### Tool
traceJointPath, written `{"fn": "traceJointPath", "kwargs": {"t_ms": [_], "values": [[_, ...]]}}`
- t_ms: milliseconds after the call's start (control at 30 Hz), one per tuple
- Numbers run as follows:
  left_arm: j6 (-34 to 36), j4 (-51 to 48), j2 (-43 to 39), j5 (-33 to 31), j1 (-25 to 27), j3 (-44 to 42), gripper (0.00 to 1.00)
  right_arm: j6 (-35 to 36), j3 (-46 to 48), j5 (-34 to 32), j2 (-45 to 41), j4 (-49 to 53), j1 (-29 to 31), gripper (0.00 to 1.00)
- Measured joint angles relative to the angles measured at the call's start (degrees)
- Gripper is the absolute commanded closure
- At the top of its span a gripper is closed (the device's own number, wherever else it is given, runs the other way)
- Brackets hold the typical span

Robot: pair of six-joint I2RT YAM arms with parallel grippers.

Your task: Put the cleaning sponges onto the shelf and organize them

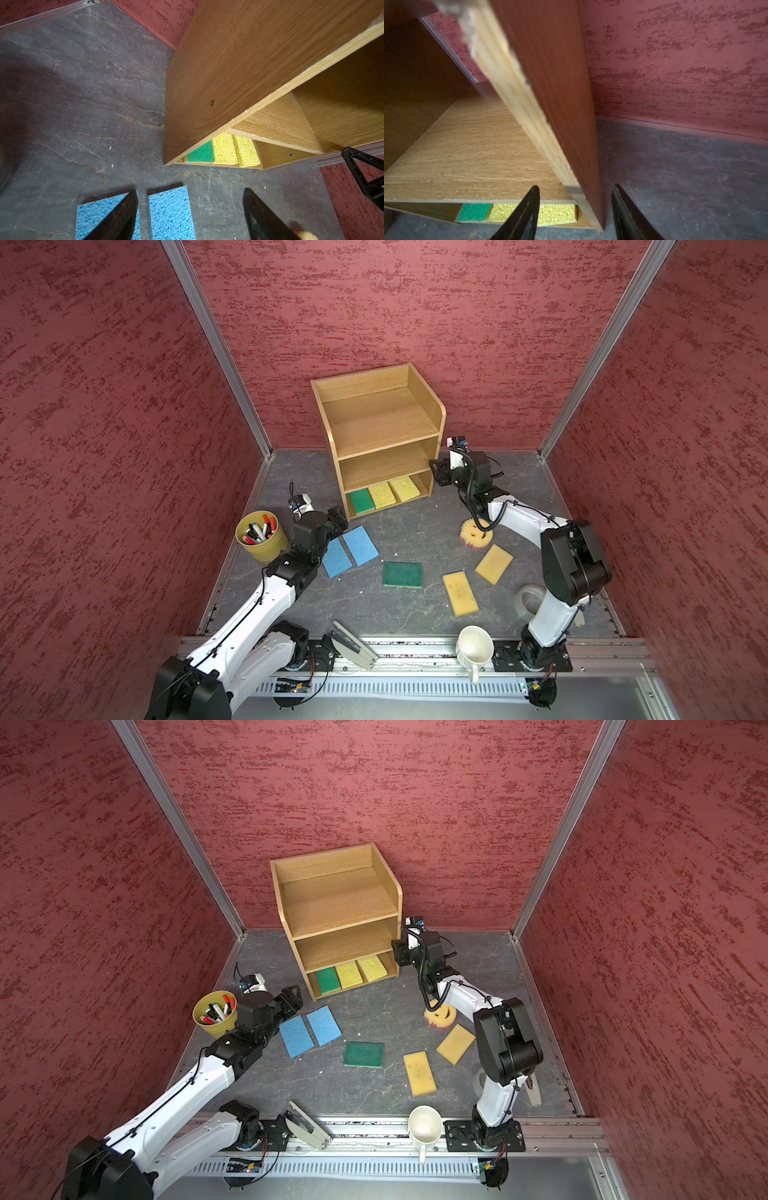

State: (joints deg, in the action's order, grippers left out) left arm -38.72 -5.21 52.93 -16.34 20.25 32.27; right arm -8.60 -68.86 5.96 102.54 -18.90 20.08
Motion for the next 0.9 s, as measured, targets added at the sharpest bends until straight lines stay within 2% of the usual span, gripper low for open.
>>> {"fn": "traceJointPath", "kwargs": {"t_ms": [133,233,333,433,533,733,900], "values": [[0.04,0.52,0.02,0.20,-0.09,0.00,0.21,1.64,-1.42,-1.88,2.71,-3.98,-0.04,0.53],[0.04,0.61,0.00,0.57,-0.26,0.00,0.22,2.25,-2.97,-1.99,5.22,-7.10,-0.13,0.66],[0.04,0.57,-0.11,0.90,-0.39,0.00,0.22,2.56,-3.98,-1.20,6.64,-8.98,0.24,0.84],[0.04,0.50,-0.48,0.92,-0.46,0.00,0.22,6.23,-4.07,-2.51,7.10,-10.16,0.48,0.93],[0.04,0.50,-1.27,0.92,-0.68,-0.02,0.22,6.71,-3.34,-2.58,7.08,-11.37,-0.02,0.99],[0.02,0.48,-2.25,0.96,-0.72,-0.11,0.22,5.70,1.42,-4.26,3.58,-12.94,0.50,1.00],[0.00,0.26,-2.45,1.22,-0.76,-0.55,0.22,4.50,5.42,-8.81,-2.27,-8.09,2.67,1.00]]}}
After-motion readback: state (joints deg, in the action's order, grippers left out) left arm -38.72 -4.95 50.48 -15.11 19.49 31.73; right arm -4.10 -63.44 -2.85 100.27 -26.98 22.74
